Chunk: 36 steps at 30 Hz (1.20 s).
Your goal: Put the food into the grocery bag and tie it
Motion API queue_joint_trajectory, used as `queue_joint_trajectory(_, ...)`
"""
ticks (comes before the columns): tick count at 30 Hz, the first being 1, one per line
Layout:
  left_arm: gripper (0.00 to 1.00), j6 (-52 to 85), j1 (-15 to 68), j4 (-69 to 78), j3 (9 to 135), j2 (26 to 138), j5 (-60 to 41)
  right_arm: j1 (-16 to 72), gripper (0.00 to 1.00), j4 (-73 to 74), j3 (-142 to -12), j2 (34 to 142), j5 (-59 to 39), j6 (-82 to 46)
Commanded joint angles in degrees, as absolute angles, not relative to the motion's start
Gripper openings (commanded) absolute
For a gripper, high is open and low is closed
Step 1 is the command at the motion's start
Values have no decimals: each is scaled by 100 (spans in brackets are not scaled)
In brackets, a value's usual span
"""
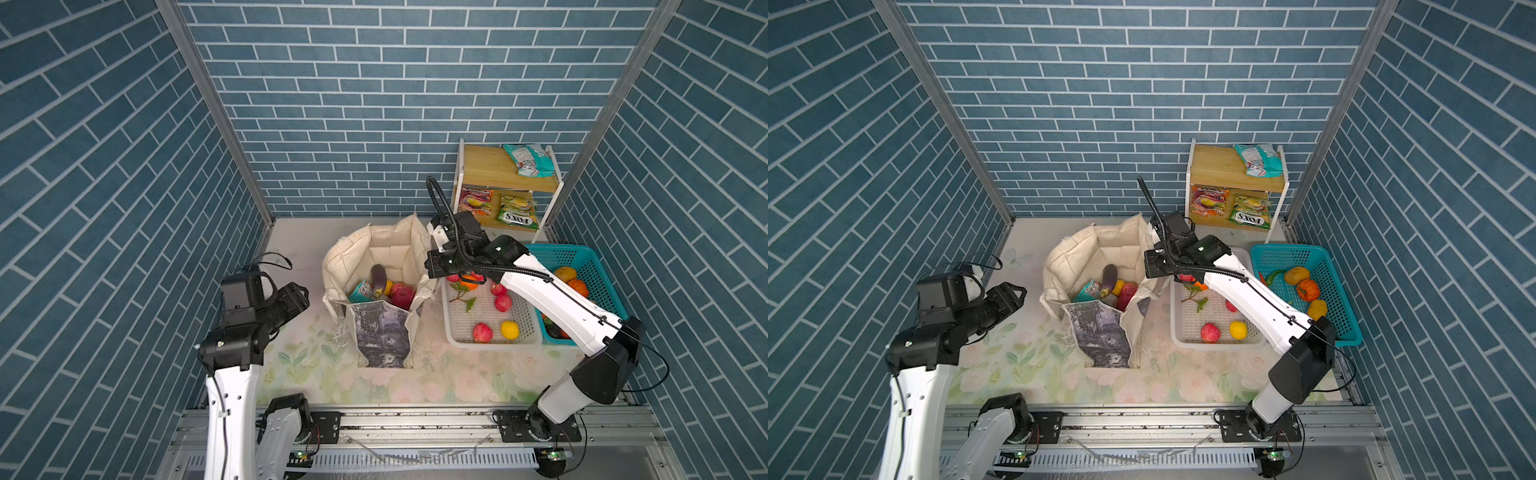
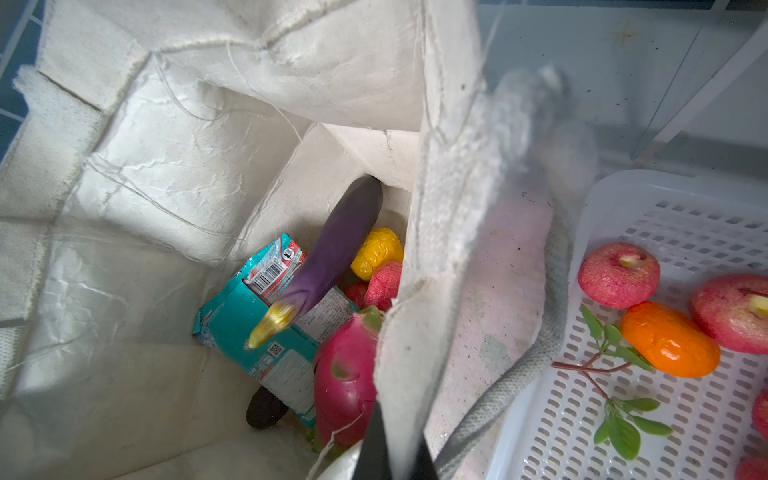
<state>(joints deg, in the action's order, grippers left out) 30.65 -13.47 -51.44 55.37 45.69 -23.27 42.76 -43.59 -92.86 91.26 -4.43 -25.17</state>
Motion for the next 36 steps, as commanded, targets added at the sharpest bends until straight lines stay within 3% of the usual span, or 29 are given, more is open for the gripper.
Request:
queue_joint_trajectory(1, 66, 3317, -1956, -4463, 4931, 4626, -4278, 4227, 0, -4122, -9213, 8803, -474, -2338)
queue_joint_trajectory(8, 66, 2916, -2171, -3882, 4304, 5526, -5513, 4210, 0, -4078, -9142, 8737, -475, -2321)
queue_joint_trajectory(17, 63, 2581, -2108, -3807, 4408, 6318, -5162, 4201, 0, -4009, -9048, 8642, -474, -2312)
queue_joint_trajectory(36, 56, 3186, -1111, -2487, 4129, 7211, -4770, 4175, 0, -3937, -9018, 8679, -686, -2290)
